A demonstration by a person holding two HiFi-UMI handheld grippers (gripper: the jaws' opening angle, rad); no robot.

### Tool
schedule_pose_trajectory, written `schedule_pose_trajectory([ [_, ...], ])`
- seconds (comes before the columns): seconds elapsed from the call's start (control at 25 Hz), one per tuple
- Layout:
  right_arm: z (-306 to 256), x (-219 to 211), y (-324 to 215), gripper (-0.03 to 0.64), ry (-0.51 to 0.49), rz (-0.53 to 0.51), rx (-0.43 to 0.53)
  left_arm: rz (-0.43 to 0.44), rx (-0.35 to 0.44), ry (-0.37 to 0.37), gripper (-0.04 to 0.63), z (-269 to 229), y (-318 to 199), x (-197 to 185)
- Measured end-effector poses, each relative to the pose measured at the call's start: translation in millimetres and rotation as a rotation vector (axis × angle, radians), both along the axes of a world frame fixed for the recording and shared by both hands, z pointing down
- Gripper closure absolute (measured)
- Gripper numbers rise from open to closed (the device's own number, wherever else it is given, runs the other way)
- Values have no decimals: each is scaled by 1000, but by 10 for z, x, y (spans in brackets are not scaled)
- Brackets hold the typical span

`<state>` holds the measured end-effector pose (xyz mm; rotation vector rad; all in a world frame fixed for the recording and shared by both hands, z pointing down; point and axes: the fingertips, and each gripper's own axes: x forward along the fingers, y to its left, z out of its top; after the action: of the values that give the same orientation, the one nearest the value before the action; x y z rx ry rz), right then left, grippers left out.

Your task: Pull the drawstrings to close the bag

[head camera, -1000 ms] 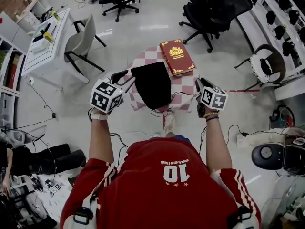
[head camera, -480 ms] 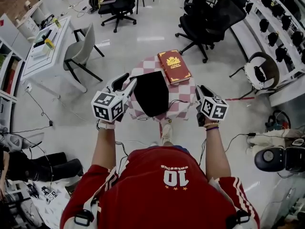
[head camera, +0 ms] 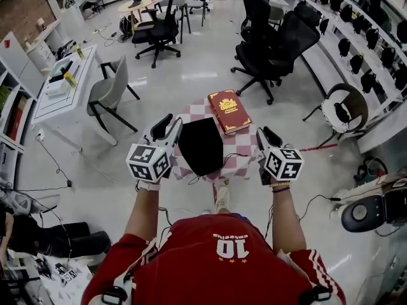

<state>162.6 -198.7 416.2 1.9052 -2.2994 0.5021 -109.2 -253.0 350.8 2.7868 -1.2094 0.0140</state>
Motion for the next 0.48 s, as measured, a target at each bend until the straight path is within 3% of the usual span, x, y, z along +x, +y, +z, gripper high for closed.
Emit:
schedule_pose_trajectory([
  [0.48,-553,-64,115,530,33,-3,169,-86,83,-22,513,-186,65,39],
])
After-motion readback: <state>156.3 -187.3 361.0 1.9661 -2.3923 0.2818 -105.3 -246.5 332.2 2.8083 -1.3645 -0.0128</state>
